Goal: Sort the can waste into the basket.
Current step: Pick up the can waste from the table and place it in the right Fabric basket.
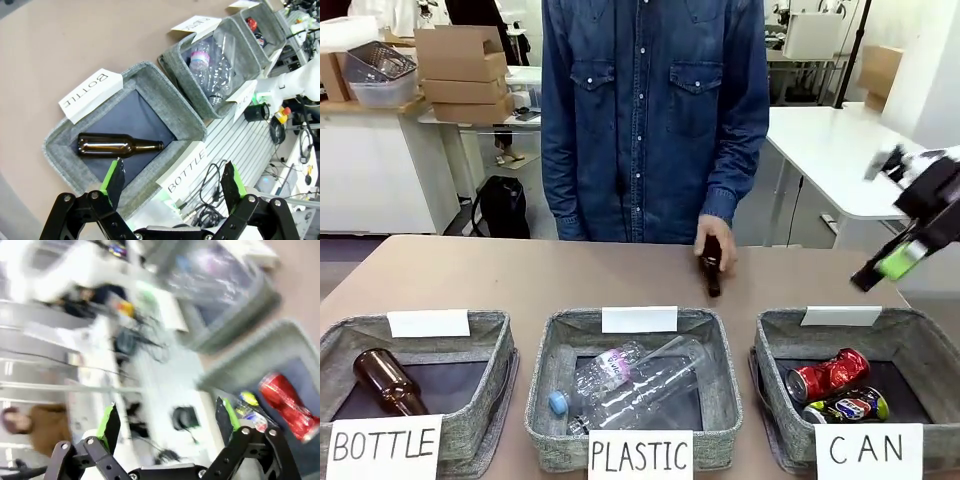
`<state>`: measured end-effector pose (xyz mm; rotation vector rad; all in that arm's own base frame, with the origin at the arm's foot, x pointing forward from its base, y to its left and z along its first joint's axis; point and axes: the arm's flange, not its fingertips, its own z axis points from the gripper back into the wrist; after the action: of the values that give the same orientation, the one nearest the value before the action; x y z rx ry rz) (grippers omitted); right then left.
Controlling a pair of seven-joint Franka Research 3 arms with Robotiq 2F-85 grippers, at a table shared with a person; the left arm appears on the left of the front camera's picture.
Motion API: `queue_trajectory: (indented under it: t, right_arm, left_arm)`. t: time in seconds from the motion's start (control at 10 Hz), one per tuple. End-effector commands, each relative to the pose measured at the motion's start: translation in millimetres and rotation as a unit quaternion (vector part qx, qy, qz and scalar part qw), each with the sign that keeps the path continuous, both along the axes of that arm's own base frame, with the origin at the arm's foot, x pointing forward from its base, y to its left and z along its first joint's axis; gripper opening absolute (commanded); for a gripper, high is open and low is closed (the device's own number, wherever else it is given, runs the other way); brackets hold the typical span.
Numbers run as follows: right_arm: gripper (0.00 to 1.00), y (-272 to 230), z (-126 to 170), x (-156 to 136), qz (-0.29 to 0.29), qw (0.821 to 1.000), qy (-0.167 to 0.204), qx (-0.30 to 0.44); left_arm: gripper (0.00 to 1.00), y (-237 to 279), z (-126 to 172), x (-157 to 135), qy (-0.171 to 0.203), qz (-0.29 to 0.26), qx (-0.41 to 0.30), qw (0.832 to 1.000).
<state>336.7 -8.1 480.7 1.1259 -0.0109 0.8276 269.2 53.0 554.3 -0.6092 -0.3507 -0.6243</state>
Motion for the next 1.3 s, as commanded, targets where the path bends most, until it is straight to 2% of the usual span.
queue_trajectory:
  t: [0.0,0.1,0.2,0.3,0.4,0.5,1.2]
  right_arm:
    - [1.0,-18.6,-3.2,15.2,-0.184,0.899,0.191,0.349]
    - [1.0,-27.6,-10.9,19.8,-0.346,0.843,0.212,0.352]
    - [1.0,-29.5,-13.8,17.6,-0.487,0.785,0.196,0.328]
    - [1.0,-28.4,-11.9,12.6,-0.586,0.727,0.176,0.311]
    - [1.0,-27.6,-9.0,7.7,-0.623,0.694,0.172,0.317]
    - [1.0,-53.1,-22.6,23.2,-0.207,0.954,0.144,0.159]
    - [1.0,-53.1,-22.6,23.2,-0.207,0.954,0.144,0.159]
  left_arm:
    - [1.0,2.5,-0.7,0.0,-0.002,-0.007,0.002,1.0]
    - [1.0,2.5,-0.7,0.0,-0.002,-0.007,0.002,1.0]
    - [1.0,2.5,-0.7,0.0,-0.002,-0.007,0.002,1.0]
    - [1.0,2.5,-0.7,0.0,-0.002,-0.007,0.002,1.0]
    - [1.0,2.5,-0.7,0.0,-0.002,-0.007,0.002,1.0]
    - [1.0,2.5,-0.7,0.0,-0.002,-0.007,0.002,1.0]
    - [1.0,2.5,-0.7,0.0,-0.002,-0.007,0.002,1.0]
